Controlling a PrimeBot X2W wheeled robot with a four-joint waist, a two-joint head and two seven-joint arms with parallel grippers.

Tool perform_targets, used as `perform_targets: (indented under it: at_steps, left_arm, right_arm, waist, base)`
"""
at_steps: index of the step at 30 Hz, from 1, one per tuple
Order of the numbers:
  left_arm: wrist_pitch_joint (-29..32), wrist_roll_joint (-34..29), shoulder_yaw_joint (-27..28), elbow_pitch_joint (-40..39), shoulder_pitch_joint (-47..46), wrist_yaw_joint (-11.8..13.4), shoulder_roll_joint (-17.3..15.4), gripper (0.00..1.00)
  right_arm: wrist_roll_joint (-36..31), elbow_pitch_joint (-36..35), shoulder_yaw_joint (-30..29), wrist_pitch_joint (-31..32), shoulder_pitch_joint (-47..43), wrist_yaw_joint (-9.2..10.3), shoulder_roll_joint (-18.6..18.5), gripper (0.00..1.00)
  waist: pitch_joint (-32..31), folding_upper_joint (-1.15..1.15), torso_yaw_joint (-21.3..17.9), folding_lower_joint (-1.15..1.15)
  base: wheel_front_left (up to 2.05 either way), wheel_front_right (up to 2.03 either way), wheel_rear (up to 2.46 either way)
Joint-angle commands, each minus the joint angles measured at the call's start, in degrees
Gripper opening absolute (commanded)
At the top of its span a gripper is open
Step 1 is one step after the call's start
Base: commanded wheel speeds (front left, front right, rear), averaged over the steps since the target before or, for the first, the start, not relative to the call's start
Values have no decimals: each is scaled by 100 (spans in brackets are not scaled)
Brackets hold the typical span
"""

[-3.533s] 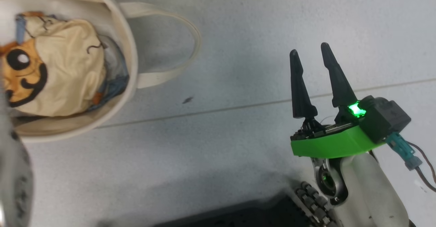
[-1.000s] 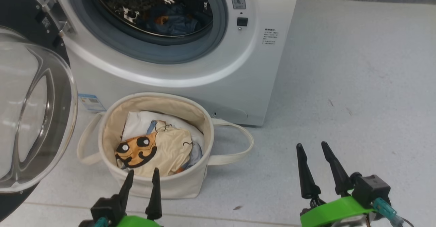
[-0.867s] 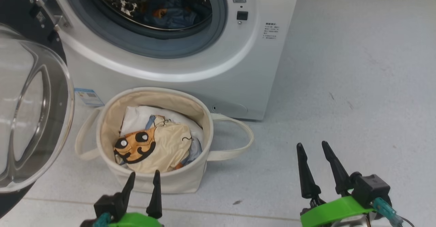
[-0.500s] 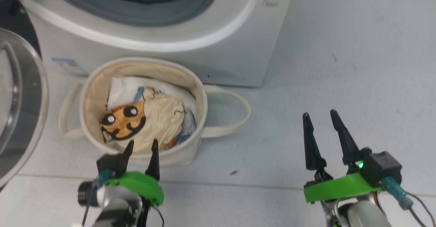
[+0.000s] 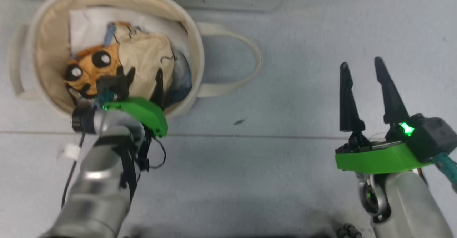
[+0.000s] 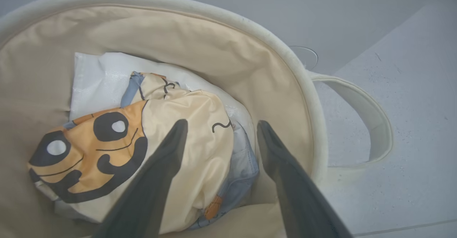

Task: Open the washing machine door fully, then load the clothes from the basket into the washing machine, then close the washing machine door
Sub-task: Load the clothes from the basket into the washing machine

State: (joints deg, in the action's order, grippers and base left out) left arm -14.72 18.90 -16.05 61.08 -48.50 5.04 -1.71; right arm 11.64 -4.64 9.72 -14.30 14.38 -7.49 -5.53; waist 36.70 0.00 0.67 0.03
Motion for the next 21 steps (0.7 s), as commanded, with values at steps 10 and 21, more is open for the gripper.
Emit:
perform_targets:
  at_steps: [10, 21]
  left_arm:
    - [49, 171, 72, 1103, -1280, 193, -203, 100]
    - [544, 44, -36, 1268, -1950, 799, -578, 100]
  right_arm:
    - [43, -357, -7, -70, 64, 0, -26, 100]
    - [74, -472, -13, -70, 112, 0, 56, 100]
  waist:
    - [1361, 0, -376, -2]
    - [1906, 0, -584, -2]
  base:
    - [0, 0, 0]
    - [0, 0, 0]
